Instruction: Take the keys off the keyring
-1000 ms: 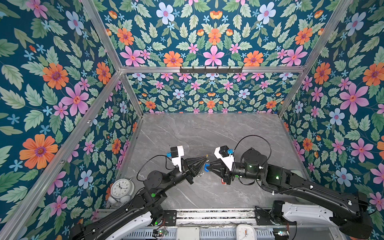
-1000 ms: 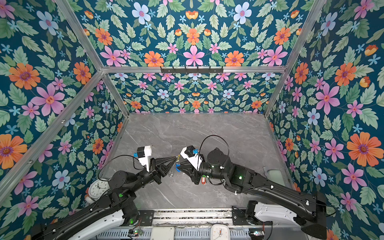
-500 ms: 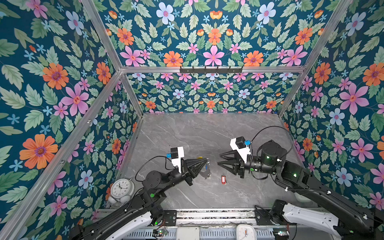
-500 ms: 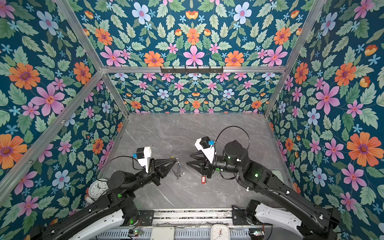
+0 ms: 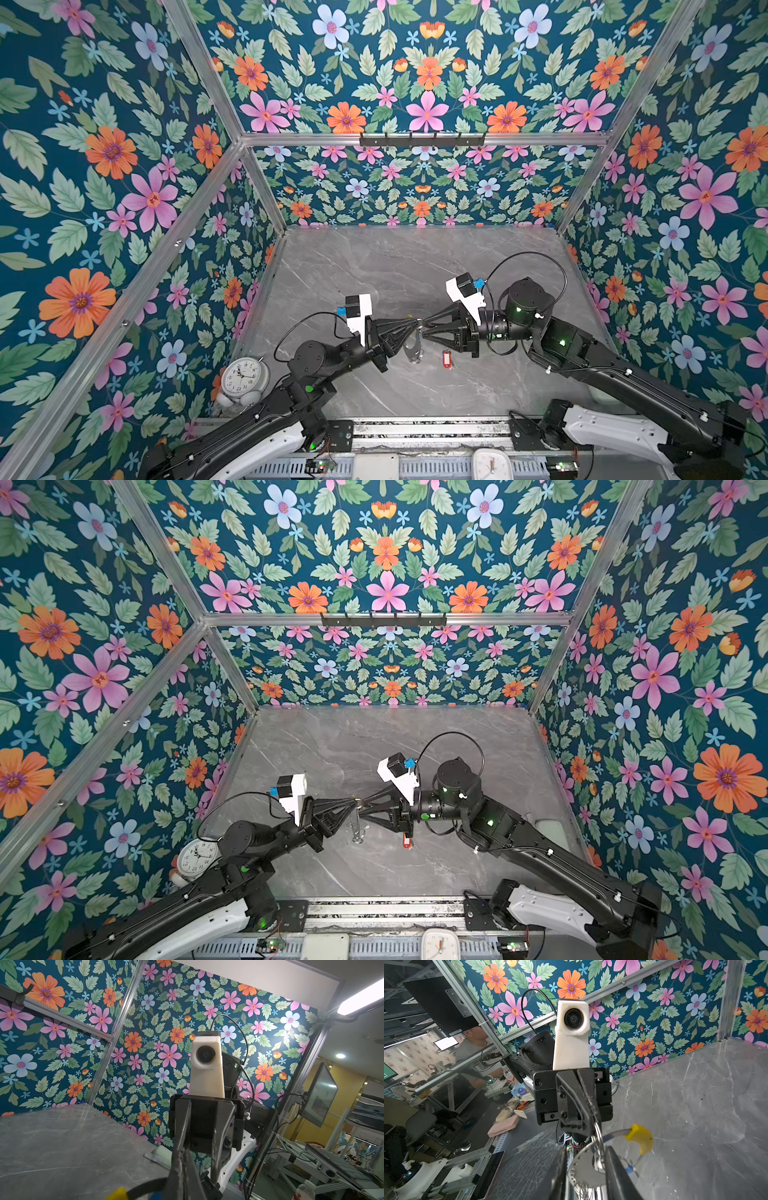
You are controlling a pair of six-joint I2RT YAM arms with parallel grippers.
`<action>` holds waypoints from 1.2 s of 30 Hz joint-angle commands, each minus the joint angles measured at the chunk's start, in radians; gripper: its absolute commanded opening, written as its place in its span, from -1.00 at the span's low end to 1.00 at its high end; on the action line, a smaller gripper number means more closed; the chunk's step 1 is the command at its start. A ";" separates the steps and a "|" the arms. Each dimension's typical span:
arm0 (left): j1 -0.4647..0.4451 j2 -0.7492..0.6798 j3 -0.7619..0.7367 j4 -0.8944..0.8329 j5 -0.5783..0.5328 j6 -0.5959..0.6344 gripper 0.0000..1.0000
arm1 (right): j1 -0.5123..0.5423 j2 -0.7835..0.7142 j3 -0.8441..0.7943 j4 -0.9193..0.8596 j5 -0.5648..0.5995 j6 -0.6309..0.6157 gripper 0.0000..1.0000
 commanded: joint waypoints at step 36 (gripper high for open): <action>0.001 0.045 0.341 -0.764 0.122 0.107 -0.34 | -0.015 0.044 0.238 -0.576 0.013 -0.229 -1.00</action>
